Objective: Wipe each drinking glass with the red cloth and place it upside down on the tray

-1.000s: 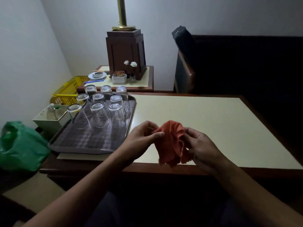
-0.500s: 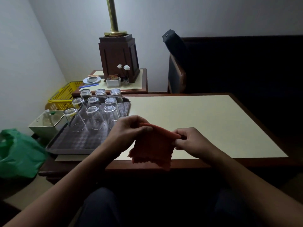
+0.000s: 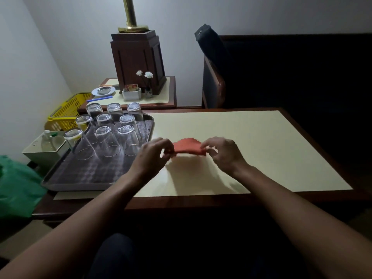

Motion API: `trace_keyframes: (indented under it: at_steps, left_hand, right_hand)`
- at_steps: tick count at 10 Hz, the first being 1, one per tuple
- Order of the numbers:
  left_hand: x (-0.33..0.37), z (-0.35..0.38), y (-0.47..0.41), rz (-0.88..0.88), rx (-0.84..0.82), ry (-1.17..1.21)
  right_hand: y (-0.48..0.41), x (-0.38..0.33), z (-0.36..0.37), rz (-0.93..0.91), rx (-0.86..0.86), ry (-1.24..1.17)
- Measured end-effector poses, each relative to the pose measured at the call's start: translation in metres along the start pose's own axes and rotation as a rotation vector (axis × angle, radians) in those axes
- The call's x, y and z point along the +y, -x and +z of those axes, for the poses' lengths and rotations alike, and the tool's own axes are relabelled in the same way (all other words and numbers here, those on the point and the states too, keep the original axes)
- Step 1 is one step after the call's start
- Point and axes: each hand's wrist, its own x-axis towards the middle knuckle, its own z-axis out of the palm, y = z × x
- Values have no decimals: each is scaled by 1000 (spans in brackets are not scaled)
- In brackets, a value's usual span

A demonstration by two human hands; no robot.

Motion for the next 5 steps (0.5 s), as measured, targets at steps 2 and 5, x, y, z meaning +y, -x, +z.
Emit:
trace_keyframes:
  at_steps: [2, 5]
  left_hand:
    - [-36, 44, 46, 56, -243, -71]
    - [-32, 44, 53, -36, -289, -8]
  right_hand:
    - [39, 28, 43, -56, -233, 138]
    - [62, 8, 40, -37, -203, 126]
